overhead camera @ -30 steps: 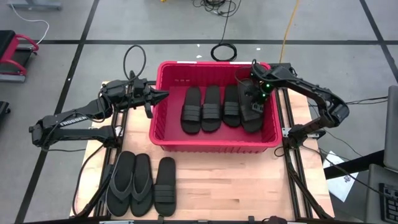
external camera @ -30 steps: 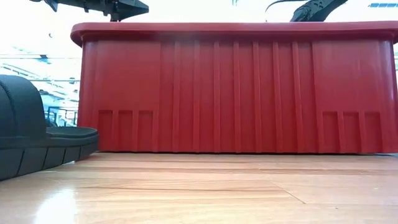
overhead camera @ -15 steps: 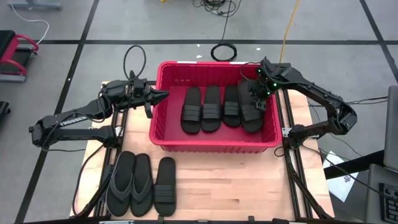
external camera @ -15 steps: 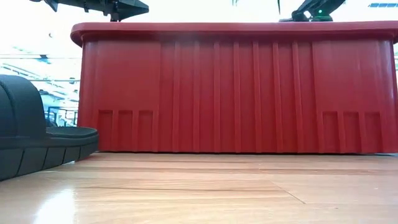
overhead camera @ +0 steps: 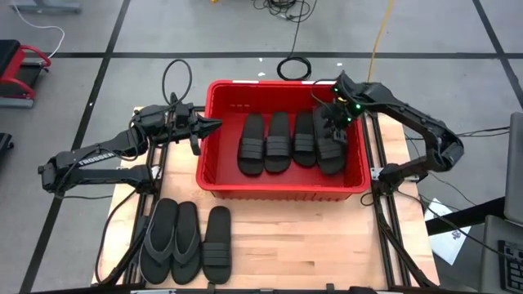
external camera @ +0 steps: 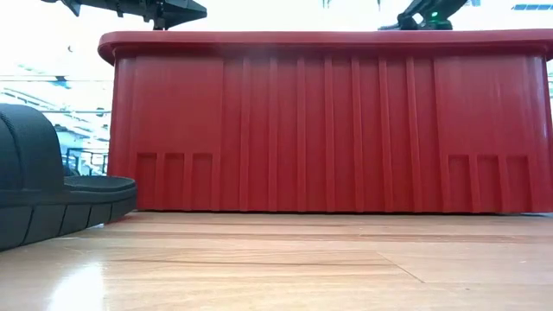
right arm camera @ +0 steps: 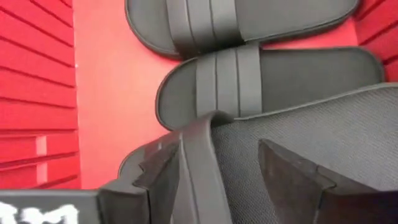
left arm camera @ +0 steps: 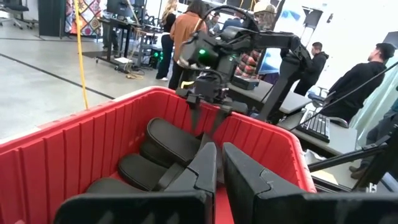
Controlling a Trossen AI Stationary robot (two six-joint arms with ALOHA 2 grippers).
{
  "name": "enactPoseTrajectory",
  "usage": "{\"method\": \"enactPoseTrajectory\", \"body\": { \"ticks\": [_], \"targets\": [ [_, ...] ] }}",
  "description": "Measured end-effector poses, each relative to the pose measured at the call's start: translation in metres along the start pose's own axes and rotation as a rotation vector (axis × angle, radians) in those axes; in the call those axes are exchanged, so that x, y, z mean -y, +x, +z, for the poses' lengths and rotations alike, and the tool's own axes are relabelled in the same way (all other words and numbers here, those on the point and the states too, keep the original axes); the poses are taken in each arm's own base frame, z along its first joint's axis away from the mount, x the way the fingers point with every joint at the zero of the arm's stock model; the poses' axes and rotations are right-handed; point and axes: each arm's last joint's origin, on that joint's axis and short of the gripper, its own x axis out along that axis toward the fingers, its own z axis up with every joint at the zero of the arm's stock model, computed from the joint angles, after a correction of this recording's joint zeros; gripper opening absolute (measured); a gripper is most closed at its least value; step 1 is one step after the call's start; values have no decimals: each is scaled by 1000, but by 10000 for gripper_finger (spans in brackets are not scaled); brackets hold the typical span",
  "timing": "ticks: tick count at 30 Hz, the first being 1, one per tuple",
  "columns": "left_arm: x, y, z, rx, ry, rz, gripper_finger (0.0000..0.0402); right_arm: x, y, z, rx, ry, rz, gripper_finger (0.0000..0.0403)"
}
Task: Pick and place slides into bin
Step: Put the black slide into the red bin
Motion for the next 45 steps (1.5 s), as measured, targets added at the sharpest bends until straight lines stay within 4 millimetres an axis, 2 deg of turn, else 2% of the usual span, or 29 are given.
{"method": "enactPoseTrajectory", "body": {
  "ticks": [5,8,28,33,38,45],
  "targets": [
    [0,0,0,-3,-6,-1,24,19,8,4,-101,49,66,202],
    [0,0,0,-4,-14,-2,24,25,10,2,-148,83,98,201],
    [-1,0,-4,-45,-3,6,24,24,8,-8,-219,86,144,200],
    [-1,0,-4,-44,-5,6,24,24,9,-9,-223,83,149,184],
    [-1,0,-4,-44,-5,5,24,25,19,-14,-222,94,146,162],
    [-1,0,-4,-44,-5,5,24,27,25,-18,-245,106,111,156]
  ]
}}
